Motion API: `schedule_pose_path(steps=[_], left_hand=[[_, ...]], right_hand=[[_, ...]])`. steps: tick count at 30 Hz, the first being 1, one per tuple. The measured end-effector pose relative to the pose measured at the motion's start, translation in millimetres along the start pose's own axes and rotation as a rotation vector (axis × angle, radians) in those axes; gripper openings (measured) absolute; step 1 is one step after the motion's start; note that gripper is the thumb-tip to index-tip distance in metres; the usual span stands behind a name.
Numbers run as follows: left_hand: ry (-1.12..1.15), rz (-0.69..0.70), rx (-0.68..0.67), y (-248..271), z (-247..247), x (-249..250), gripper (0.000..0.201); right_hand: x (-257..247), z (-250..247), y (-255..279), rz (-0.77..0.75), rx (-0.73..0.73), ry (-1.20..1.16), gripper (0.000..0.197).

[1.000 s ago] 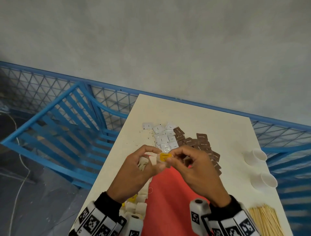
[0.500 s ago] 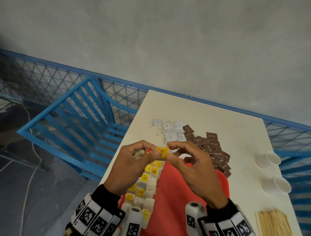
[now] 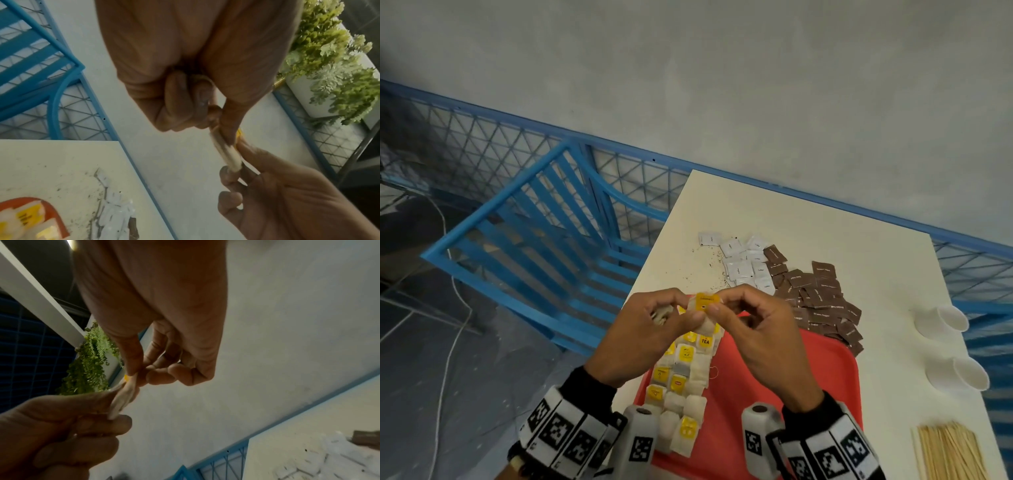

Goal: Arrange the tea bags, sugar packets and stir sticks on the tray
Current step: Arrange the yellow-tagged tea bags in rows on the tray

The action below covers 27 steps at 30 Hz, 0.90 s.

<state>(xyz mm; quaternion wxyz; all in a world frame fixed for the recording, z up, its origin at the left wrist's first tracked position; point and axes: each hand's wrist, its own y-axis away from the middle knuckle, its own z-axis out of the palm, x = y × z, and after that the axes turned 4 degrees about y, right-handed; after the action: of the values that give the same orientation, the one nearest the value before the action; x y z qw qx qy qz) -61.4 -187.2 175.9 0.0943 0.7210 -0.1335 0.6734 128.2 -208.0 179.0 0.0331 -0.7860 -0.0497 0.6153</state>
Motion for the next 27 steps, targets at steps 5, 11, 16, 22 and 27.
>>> schedule_pose_path(steps=[5,11,16,22,27], left_hand=[[-0.108,-0.142,-0.082,4.7,-18.5,-43.8,0.029],[-0.434,-0.435,-0.123,12.9,-32.8,-129.5,0.019],[-0.586,-0.561,-0.132,19.7,-33.3,-175.9,0.029],[-0.603,-0.612,-0.097,21.7,-29.9,-189.5,0.029],[-0.610,-0.627,-0.121,24.3,-31.0,-191.8,0.026]], right_hand=[[18.9,18.9,-5.6,0.095,-0.151,0.113,0.007],[93.8,61.7,-18.0,0.321,-0.340,0.425,0.012],[132.8,91.7,-17.8,0.418,-0.354,0.493,0.034],[147.2,103.5,-20.5,0.448,-0.353,0.551,0.036],[147.3,108.3,-17.3,0.550,-0.392,0.629,0.020]])
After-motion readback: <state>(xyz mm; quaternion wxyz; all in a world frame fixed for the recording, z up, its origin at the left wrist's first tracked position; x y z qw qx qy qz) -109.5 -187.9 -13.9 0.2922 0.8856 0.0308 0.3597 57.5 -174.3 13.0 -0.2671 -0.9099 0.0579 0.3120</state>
